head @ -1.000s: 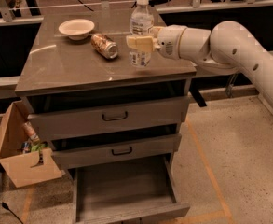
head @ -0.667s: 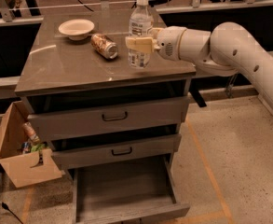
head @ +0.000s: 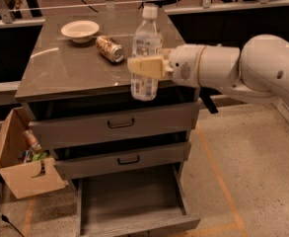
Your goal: Place blue plastic bottle into bottom drawer
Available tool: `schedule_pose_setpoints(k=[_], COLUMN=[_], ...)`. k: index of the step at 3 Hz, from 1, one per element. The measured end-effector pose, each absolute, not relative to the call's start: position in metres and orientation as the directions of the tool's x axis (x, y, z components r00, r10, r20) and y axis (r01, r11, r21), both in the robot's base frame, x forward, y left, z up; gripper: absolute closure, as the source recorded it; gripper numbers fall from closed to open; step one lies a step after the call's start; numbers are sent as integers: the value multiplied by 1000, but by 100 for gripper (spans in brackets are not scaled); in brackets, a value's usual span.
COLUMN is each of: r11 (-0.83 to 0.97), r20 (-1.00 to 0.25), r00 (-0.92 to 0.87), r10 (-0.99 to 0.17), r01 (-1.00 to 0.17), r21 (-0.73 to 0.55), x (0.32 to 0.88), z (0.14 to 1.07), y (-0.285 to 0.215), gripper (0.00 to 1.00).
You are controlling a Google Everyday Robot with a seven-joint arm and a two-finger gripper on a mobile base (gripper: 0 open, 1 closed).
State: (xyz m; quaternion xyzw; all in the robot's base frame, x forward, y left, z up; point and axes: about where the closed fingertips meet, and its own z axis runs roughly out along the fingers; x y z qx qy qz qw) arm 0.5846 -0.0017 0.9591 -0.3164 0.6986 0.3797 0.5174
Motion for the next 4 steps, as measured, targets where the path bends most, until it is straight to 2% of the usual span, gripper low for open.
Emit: schedule_pose_setpoints(k=[2, 3, 4], r11=[523, 570, 582], r20=[-829, -693, -664], r00=[-532, -671, -704], r10=[-173, -262, -250], r01=[-763, -688, -658], r21=[381, 450, 478], x=[485, 459, 458], z=[885, 829, 825], y=[-2, -5, -1], gripper=[100, 100, 100])
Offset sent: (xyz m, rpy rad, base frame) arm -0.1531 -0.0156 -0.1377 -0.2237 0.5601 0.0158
